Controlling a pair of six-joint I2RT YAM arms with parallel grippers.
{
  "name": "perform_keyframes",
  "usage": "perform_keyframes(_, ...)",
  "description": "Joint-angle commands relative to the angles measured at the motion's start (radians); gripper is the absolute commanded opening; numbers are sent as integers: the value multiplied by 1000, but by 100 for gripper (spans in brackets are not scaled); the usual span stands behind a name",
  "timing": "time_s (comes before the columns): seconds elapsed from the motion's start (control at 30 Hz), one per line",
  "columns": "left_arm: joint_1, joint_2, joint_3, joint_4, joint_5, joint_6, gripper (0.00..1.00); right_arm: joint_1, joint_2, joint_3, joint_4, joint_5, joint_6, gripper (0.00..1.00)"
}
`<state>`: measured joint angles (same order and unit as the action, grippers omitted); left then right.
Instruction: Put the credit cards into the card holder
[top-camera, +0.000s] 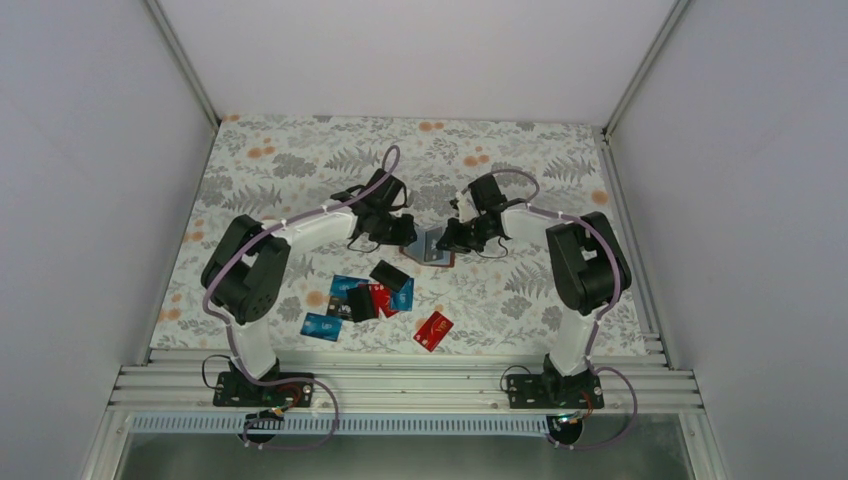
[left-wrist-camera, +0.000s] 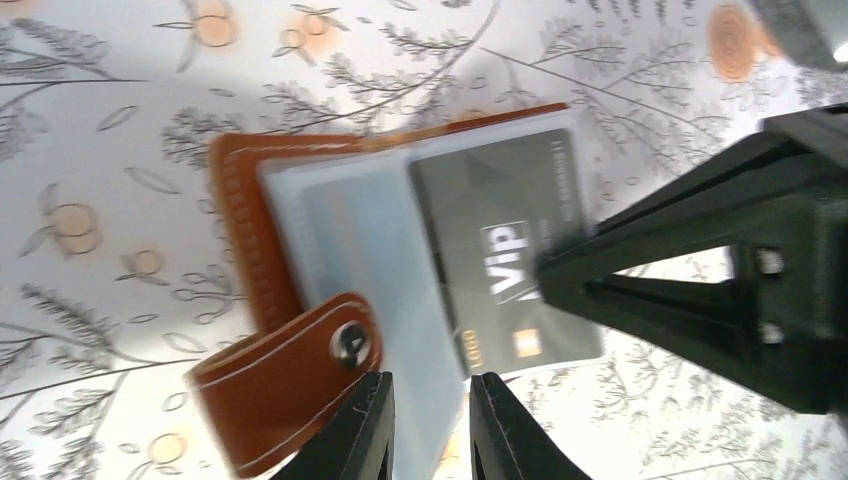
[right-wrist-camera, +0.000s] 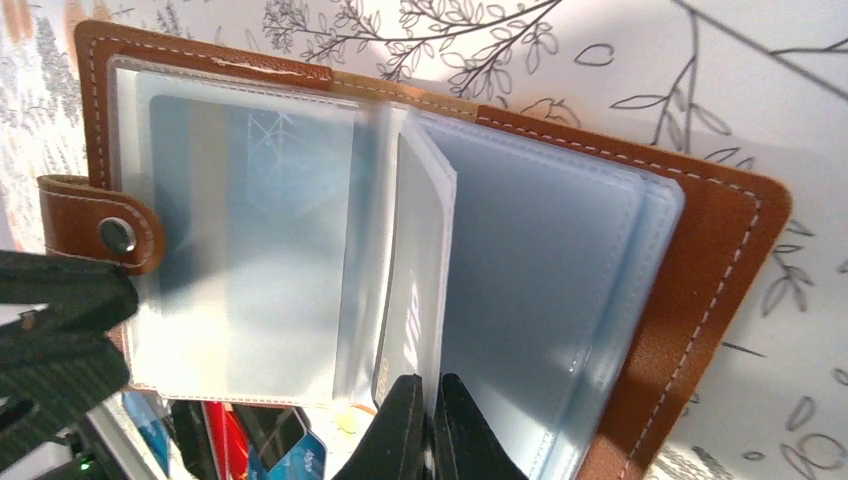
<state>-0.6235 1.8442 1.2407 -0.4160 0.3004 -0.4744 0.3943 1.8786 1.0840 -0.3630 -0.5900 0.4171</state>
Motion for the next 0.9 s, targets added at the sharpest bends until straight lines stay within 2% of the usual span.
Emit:
perform_keyframes(0.0, 14, -23, -25, -45, -92, 36, 22, 6, -12, 33, -120, 149, -49, 5)
perform_keyframes(0.17, 15, -20, -30, -49, -137, 55, 22, 6, -22, 58, -172, 182, -69, 5)
perform_keyframes(0.5, 15, -9, -116, 28, -101, 48, 22, 25, 3, 127, -237, 217, -75, 9)
perform_keyframes(0.87, 14, 11, -193, 119, -26, 39, 21, 114, 69, 266, -280, 203, -33, 28)
